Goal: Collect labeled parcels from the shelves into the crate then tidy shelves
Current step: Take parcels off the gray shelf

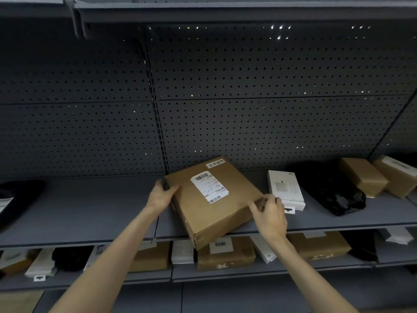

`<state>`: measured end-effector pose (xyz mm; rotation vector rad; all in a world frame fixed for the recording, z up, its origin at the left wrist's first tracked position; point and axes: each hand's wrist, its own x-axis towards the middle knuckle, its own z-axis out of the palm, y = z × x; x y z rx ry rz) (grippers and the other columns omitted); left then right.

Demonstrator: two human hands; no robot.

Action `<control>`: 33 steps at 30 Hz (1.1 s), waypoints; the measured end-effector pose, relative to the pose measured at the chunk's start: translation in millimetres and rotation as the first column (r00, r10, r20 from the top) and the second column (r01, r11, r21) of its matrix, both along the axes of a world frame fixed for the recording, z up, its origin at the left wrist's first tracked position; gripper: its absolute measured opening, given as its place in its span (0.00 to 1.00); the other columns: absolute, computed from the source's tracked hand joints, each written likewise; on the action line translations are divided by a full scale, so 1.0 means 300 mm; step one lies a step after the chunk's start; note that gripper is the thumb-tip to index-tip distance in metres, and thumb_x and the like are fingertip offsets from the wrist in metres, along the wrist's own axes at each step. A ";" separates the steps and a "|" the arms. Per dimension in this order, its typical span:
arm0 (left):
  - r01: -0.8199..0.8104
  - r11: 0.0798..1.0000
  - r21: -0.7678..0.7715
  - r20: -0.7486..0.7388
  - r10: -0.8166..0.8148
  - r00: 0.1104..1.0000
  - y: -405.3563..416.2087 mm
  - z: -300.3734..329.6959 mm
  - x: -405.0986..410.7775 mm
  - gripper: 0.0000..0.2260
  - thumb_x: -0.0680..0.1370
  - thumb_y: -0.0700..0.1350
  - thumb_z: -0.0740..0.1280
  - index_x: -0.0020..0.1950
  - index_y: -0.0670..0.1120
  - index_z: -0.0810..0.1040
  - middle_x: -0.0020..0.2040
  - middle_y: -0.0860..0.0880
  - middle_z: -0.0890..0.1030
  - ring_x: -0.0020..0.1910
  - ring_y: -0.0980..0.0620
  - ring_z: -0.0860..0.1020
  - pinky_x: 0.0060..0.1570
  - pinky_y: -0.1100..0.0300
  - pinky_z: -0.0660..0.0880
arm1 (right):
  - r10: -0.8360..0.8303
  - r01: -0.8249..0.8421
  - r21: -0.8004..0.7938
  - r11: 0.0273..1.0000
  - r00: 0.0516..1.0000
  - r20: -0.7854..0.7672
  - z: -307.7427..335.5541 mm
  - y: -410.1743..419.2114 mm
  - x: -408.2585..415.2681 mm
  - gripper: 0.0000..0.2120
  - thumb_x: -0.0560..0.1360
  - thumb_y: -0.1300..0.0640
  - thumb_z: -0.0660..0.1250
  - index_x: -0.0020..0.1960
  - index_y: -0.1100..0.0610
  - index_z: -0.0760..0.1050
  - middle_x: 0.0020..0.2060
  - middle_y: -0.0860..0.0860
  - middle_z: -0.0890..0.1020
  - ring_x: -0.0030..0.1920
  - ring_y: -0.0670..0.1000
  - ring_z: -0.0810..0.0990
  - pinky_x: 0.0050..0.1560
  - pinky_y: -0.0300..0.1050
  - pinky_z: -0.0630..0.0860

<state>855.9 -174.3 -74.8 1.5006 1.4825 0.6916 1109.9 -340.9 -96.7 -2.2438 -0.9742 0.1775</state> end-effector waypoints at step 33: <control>0.014 0.997 -0.080 0.107 -0.005 0.994 -0.177 -0.117 -0.066 0.27 0.78 0.60 0.68 0.73 0.46 0.72 0.59 0.50 0.79 0.56 0.50 0.79 0.53 0.51 0.80 | 0.340 -0.360 0.103 0.927 0.694 -0.634 -0.068 0.089 0.126 0.47 0.67 0.35 0.74 0.77 0.55 0.60 0.65 0.51 0.77 0.60 0.49 0.78 0.57 0.45 0.79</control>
